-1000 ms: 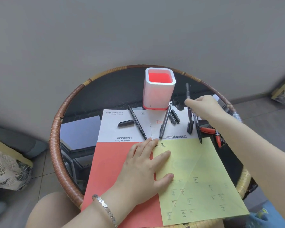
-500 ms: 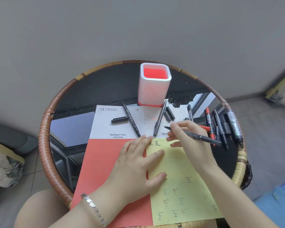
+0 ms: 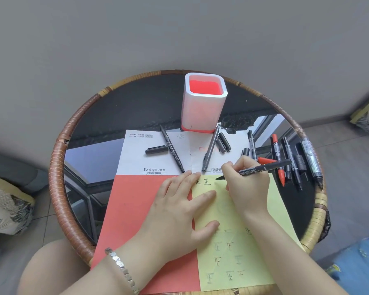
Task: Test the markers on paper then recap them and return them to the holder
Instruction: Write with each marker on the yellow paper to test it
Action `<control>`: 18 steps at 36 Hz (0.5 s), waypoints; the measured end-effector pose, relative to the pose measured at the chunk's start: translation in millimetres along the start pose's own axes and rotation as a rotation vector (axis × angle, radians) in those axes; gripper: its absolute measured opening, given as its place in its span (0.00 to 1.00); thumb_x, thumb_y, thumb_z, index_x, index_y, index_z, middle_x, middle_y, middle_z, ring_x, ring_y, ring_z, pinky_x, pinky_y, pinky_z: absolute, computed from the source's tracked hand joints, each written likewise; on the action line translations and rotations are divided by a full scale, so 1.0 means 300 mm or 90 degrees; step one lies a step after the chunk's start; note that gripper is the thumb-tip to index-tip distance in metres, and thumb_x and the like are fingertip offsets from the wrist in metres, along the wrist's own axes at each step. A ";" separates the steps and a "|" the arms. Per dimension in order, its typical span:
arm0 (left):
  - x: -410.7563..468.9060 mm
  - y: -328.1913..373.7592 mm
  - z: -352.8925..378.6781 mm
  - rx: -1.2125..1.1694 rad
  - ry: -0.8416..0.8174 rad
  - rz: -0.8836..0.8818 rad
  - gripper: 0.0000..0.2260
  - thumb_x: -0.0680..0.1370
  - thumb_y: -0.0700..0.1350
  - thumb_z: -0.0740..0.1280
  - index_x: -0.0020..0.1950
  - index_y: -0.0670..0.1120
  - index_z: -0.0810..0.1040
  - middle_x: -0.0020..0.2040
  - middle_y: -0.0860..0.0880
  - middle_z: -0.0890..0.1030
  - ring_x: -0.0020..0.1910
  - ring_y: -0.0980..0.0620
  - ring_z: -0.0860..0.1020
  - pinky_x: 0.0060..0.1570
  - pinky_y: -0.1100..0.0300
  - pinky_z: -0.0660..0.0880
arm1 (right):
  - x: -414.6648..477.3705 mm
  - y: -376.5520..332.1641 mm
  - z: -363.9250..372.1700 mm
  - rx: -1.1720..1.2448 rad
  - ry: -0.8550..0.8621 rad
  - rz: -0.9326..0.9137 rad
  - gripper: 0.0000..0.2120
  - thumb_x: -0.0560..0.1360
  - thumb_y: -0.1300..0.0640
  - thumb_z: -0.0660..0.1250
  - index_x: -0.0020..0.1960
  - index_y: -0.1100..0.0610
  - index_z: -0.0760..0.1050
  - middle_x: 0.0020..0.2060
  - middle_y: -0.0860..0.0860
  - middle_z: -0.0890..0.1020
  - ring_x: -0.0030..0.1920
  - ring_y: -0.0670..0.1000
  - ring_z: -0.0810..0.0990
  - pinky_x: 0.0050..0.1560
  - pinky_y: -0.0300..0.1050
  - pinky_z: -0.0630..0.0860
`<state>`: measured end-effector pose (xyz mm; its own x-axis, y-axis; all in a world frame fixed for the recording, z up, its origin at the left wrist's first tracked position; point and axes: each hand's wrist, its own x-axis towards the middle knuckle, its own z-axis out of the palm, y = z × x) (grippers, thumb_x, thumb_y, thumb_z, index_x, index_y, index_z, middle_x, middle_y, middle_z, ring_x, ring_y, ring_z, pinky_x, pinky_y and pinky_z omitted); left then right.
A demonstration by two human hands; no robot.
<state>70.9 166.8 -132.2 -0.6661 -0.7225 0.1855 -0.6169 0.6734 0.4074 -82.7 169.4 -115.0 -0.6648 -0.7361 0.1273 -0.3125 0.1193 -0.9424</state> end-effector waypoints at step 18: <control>0.001 0.000 -0.003 -0.003 -0.007 -0.003 0.22 0.68 0.63 0.60 0.58 0.56 0.77 0.65 0.45 0.74 0.65 0.48 0.65 0.63 0.53 0.58 | 0.004 0.006 0.004 -0.032 -0.027 -0.029 0.14 0.68 0.64 0.66 0.28 0.66 0.65 0.19 0.55 0.70 0.23 0.49 0.69 0.27 0.34 0.63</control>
<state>71.0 166.7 -131.4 -0.6679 -0.7236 0.1740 -0.6179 0.6694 0.4124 -83.2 167.9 -117.0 -0.6198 -0.7694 0.1544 -0.3761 0.1185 -0.9190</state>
